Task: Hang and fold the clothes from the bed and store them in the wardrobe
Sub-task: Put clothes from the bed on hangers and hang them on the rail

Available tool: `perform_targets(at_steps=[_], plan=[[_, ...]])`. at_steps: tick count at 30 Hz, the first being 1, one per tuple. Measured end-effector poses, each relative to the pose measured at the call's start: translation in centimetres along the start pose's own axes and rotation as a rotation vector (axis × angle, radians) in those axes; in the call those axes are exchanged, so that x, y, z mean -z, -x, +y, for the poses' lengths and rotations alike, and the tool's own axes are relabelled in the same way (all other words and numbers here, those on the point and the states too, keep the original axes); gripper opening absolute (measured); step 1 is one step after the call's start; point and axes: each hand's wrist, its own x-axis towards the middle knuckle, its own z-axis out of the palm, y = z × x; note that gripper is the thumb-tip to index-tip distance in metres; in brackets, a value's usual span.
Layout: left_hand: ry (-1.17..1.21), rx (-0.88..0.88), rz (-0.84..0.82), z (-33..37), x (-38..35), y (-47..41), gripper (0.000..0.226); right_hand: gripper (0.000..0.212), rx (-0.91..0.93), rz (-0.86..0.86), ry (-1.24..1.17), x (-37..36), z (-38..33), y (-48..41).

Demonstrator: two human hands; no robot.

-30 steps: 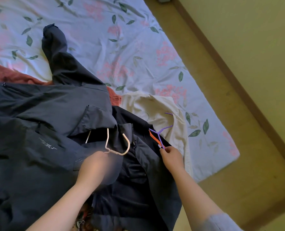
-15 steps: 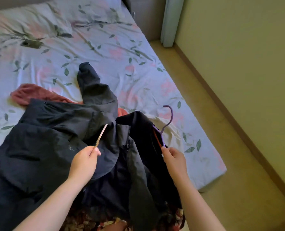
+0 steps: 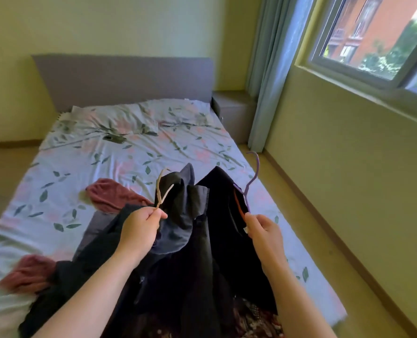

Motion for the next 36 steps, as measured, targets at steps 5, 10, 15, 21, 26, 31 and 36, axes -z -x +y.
perform_targets(at_steps=[5,10,15,21,26,31,36], plan=[[0.188,-0.066,0.089,3.6,6.3,1.2,0.028,0.046,0.164,0.014,-0.036,-1.8,-7.6,2.5],[0.317,-0.130,0.241,6.9,12.0,4.1,0.026,0.045,0.294,-0.025,-0.130,-2.9,-14.0,4.8],[0.368,-0.220,0.375,9.7,15.9,9.0,0.024,0.044,0.434,-0.113,-0.172,-2.9,-18.6,7.0],[0.377,-0.270,0.594,11.0,18.1,15.1,0.026,0.046,0.564,-0.265,-0.234,-3.1,-22.0,9.5],[0.341,-0.302,0.765,9.5,20.3,20.2,0.033,0.049,0.655,-0.374,-0.256,-4.6,-23.3,12.8],[0.367,-0.269,0.988,7.7,23.3,23.7,0.037,0.049,0.753,-0.475,-0.294,-7.3,-25.1,16.5],[0.398,-0.265,1.071,5.6,27.8,26.5,0.032,0.049,0.760,-0.567,-0.328,-11.7,-26.6,20.9]])
